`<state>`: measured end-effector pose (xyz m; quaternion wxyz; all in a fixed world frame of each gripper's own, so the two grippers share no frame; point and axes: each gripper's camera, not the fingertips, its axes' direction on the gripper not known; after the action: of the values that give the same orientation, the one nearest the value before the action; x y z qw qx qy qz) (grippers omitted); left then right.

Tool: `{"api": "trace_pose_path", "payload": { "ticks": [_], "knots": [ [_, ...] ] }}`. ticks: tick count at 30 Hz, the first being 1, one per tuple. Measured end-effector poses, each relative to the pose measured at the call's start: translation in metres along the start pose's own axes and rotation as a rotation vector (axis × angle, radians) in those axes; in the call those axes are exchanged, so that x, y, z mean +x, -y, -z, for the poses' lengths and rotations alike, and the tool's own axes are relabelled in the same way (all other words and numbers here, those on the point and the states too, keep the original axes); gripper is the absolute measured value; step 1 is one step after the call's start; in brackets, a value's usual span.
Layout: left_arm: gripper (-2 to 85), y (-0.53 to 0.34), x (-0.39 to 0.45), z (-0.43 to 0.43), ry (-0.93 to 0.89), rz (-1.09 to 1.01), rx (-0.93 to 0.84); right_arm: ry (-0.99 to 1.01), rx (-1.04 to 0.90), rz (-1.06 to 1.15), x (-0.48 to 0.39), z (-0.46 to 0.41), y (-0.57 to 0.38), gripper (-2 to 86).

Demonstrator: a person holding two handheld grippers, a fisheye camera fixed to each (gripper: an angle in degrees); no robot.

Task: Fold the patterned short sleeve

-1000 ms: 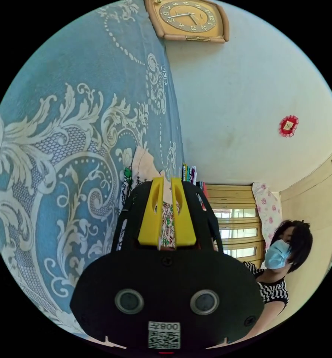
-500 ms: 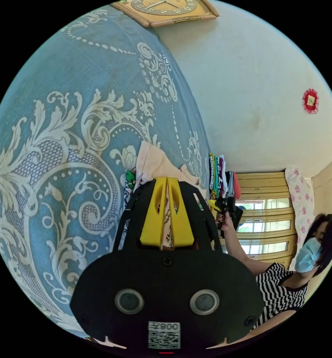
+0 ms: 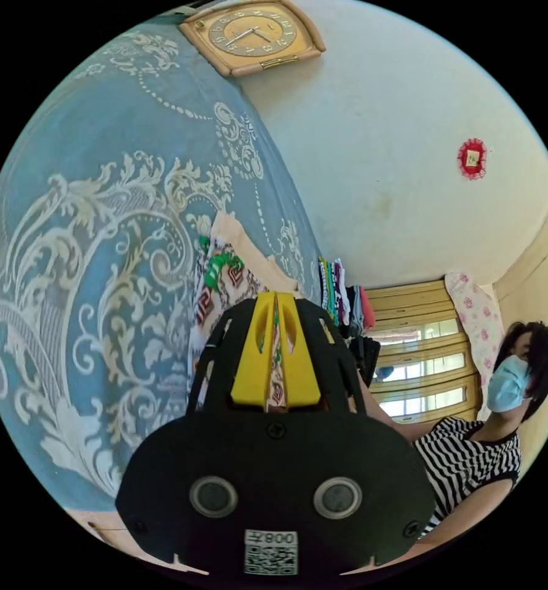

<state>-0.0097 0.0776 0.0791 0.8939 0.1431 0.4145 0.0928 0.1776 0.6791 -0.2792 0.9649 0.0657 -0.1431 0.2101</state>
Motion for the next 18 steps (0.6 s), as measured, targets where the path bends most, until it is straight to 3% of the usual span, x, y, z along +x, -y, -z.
{"api": "trace_pose_path", "payload": {
  "ticks": [6,10,18],
  "knots": [
    [0.3,-0.075,0.000,-0.015,0.171,0.110,-0.146,0.005,-0.039,-0.051,0.006,-0.003,-0.080,0.2],
    [0.3,-0.094,0.007,-0.007,0.124,0.189,-0.024,-0.023,-0.037,-0.081,0.010,0.000,-0.110,0.6],
    [0.8,-0.131,0.076,-0.034,0.126,0.050,-0.101,0.015,0.055,-0.126,0.021,0.023,-0.167,5.9]
  ]
}}
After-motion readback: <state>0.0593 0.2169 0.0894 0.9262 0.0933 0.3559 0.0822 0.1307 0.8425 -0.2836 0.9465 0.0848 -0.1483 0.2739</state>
